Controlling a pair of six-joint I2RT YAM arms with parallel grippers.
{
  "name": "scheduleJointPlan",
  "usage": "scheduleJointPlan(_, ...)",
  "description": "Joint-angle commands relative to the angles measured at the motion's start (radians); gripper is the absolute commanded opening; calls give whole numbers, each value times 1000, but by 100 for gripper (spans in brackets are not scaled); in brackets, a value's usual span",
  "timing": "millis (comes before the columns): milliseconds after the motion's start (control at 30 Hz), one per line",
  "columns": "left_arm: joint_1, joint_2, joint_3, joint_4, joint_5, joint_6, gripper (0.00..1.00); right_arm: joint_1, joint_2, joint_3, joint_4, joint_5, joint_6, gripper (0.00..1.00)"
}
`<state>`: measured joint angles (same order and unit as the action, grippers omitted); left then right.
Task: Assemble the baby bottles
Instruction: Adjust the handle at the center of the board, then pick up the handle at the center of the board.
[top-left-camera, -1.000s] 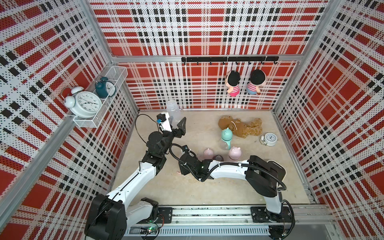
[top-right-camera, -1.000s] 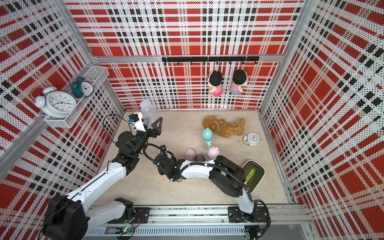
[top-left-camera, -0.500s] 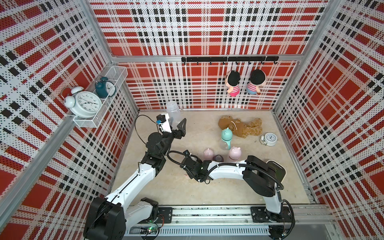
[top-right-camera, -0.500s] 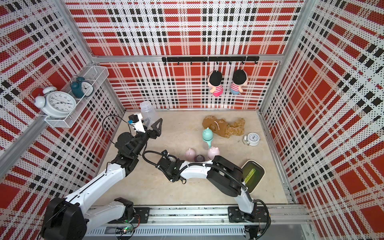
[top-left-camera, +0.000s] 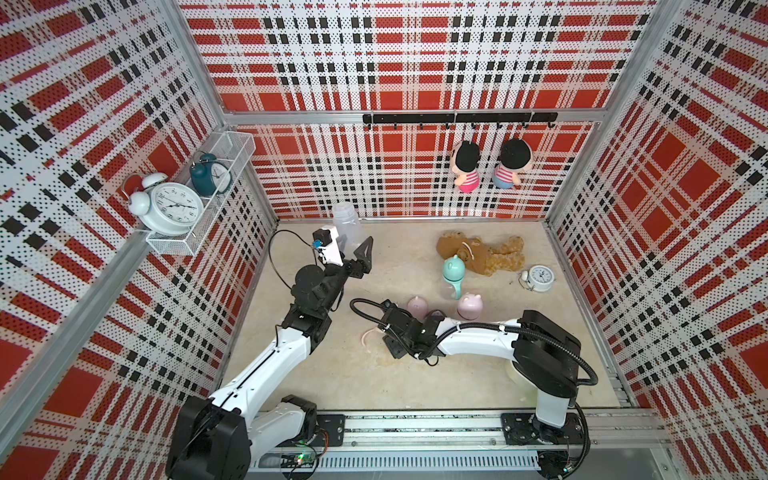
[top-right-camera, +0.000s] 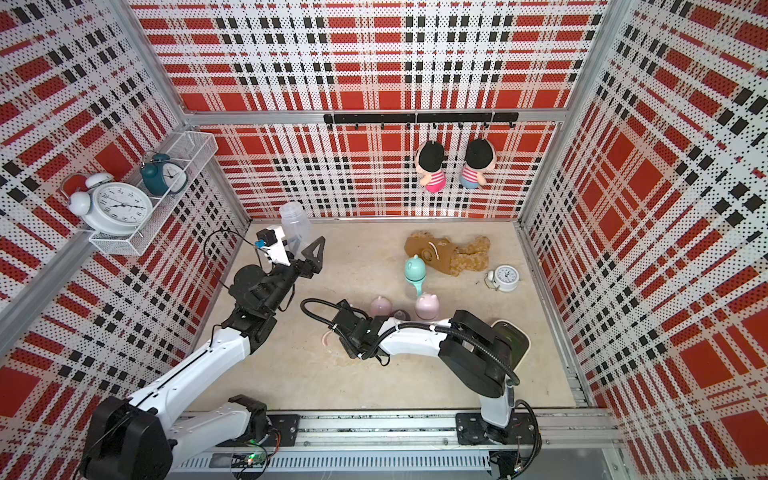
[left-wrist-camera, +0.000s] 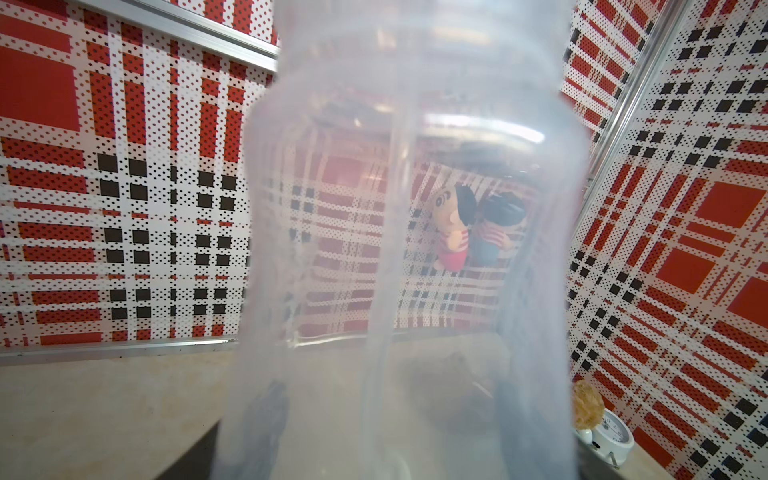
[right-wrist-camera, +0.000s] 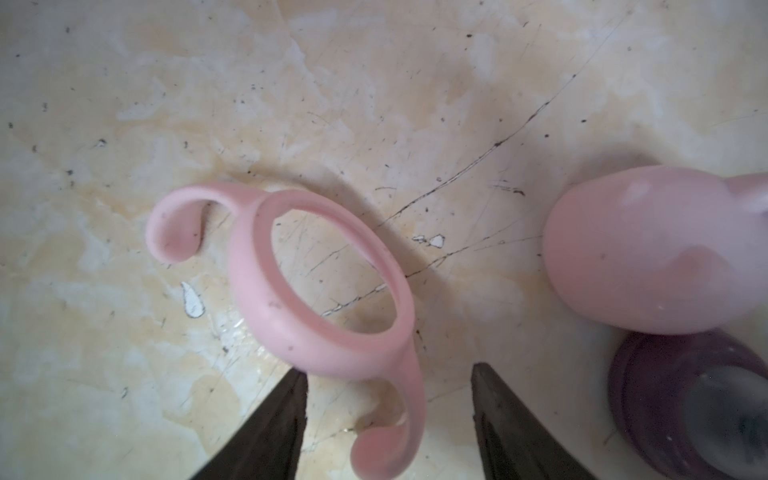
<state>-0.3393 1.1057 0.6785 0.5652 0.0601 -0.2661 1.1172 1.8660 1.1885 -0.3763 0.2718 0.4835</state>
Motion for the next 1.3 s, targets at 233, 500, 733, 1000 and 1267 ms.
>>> scheduleJointPlan(233,-13,-27,-13,9,17,-10,3,-10,32,-15,17,-25,1,59)
scheduleJointPlan(500,-27,-40,-22,9,17,-12,3,-15,37,-60,65,23,18,42)
scheduleJointPlan(733,-40,-47,-41,5,12,-8,3,-16,7,-88,67,109,25,20)
scheduleJointPlan(1000,-47,-57,-66,6,36,-7,3,-15,-149,-140,4,205,46,6)
scheduleJointPlan(1267,-77,-60,-104,28,48,29,2,-16,-363,-150,-175,331,90,4)
